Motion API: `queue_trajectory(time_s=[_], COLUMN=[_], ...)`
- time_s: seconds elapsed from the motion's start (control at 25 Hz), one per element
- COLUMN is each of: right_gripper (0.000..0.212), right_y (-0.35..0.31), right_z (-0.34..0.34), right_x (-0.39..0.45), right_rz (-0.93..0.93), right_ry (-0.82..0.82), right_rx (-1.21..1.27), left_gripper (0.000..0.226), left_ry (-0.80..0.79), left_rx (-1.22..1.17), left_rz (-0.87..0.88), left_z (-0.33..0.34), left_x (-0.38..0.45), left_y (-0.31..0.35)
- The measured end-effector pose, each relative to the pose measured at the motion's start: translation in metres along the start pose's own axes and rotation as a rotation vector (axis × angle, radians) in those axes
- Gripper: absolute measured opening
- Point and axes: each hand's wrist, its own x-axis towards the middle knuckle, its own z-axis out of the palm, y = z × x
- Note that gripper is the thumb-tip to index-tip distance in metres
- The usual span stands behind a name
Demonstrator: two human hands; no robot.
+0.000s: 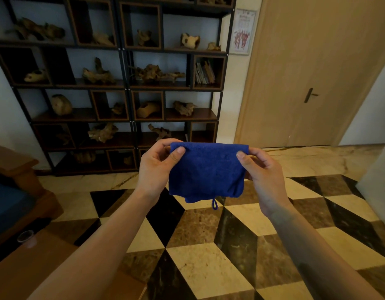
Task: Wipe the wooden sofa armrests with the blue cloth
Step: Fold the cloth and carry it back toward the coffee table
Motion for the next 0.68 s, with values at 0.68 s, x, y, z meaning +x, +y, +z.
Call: queue_trajectory(time_s=[0.68], right_gripper=[0.011], right_y=[0.047], right_z=[0.227], right_x=[0.113], right_rz=[-0.043], right_ry=[-0.441], right_rx=[0.151], left_gripper=[0.014], left_ry=[0.422], left_rx=[0.11], left_rz=[0.027], left_z=[-0.173], left_x=[0.081], left_y=[-0.05])
